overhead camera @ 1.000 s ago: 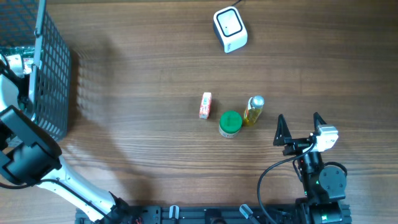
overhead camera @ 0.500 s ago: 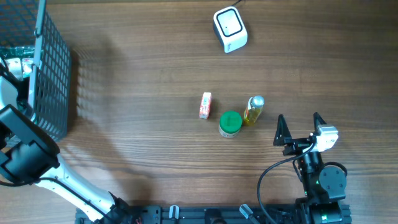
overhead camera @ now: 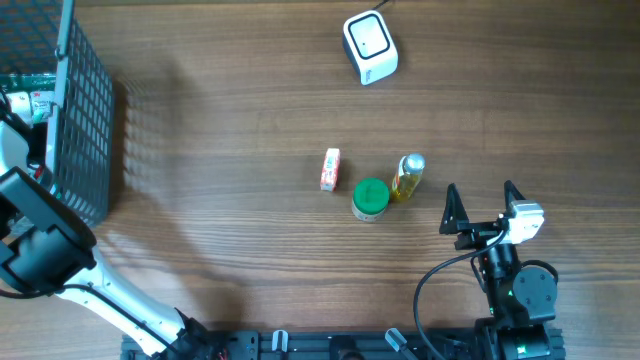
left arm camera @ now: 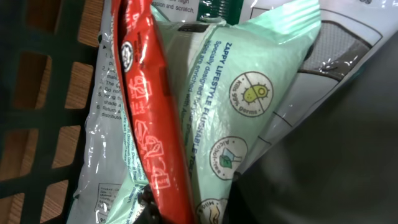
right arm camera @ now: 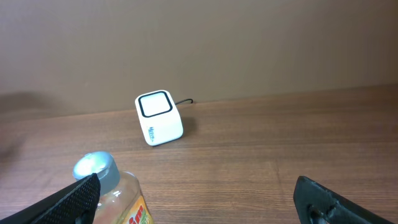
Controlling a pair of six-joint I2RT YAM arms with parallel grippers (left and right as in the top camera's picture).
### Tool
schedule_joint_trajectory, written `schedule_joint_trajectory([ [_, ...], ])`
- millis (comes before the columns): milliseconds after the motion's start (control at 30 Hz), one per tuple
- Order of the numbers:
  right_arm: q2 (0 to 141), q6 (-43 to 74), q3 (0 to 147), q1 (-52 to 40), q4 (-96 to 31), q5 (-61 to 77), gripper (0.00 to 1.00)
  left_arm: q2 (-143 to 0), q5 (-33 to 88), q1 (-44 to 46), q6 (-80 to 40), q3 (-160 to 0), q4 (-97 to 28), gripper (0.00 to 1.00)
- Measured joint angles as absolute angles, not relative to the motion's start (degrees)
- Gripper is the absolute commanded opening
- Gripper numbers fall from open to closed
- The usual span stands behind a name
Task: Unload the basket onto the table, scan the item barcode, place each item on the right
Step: 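Carry the green wipes pack out and lay it left of the Kleenex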
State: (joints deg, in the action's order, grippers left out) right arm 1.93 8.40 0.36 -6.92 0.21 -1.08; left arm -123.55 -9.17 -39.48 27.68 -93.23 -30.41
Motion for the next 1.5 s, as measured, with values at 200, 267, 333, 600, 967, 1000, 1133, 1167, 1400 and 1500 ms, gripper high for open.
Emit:
schedule_joint_trajectory([
  [200, 1.9, 8.4, 0.4, -6.9, 0.2, -1.1, 1.00, -119.1, -7.9, -39.5, 22.5, -91.8, -28.4, 0.04],
  [267, 1.9, 8.4, 0.4, -6.9, 0.2, -1.1, 1.00, -114.2, -7.8, -39.5, 20.9, -91.3, -27.7, 0.04],
  [333, 1.9, 8.4, 0.4, -6.9, 0.2, -1.1, 1.00, -108.2, -7.6, -39.5, 19.1, -91.2, -25.9, 0.04],
  [600, 1.9, 8.4, 0.4, -6.9, 0.2, -1.1, 1.00, -82.8, -7.4, -39.4, 8.0, -91.5, -20.8, 0.04],
  [967, 2.0, 8.4, 0.4, -6.9, 0.2, -1.1, 0.99, -68.8, -4.2, -17.4, -12.9, -91.7, -43.1, 0.04],
  [1000, 2.0, 8.4, 0.4, -6.9, 0.2, -1.1, 0.99, -69.1, -4.1, -13.6, -14.5, -91.8, -46.6, 0.04],
  [1133, 2.0, 8.4, 0.4, -6.9, 0.2, -1.1, 1.00, -71.9, -4.4, 0.6, -18.0, -89.5, -56.4, 0.04],
  [1167, 2.0, 8.4, 0.4, -6.9, 0.2, -1.1, 1.00, -73.1, -4.9, 4.0, -18.5, -88.2, -57.1, 0.04],
  [1400, 2.0, 8.4, 0.4, -6.9, 0.2, -1.1, 1.00, -86.4, -14.9, 22.2, -21.0, -75.6, -57.3, 0.04],
  [1500, 2.0, 8.4, 0.4, -6.9, 0.2, -1.1, 1.00, -93.2, -21.0, 27.0, -21.7, -72.4, -55.2, 0.04],
])
